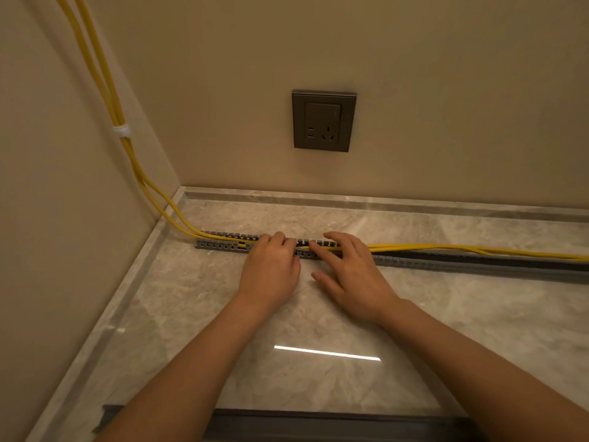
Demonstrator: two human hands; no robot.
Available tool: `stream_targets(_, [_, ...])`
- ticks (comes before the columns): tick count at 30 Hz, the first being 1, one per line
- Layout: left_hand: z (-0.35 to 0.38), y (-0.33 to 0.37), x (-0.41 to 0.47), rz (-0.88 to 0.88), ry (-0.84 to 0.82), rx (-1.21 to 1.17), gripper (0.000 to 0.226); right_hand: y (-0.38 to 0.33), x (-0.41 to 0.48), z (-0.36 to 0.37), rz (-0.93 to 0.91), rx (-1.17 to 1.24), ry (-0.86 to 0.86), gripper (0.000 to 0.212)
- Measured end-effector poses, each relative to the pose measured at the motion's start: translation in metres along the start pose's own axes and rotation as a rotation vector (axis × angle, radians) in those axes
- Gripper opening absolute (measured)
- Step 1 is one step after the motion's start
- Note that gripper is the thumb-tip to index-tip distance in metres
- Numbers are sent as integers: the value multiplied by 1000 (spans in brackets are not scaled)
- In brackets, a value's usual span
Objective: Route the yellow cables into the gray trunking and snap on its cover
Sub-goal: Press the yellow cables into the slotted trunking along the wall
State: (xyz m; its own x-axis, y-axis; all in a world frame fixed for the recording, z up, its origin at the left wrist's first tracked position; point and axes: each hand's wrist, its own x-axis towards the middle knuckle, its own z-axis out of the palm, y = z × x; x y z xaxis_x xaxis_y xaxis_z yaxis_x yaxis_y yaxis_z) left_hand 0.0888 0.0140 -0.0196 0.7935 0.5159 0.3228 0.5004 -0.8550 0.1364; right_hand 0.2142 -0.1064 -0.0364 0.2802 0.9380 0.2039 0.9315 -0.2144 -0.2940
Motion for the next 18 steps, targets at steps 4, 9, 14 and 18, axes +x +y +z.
stream_targets(4, [-3,8,9,3,8,92,23,8,0,-15,39,299,73,44])
stream_targets(9, [6,31,26,57,-165,-145,53,28,-2,-37,83,271,136,32])
stream_targets(14, [24,41,35,20,-404,-149,54,63,-12,-51,209,86,57,24])
stream_targets(18, [28,41,33,16,-406,-115,52,79,-16,-59,273,85,-26,17])
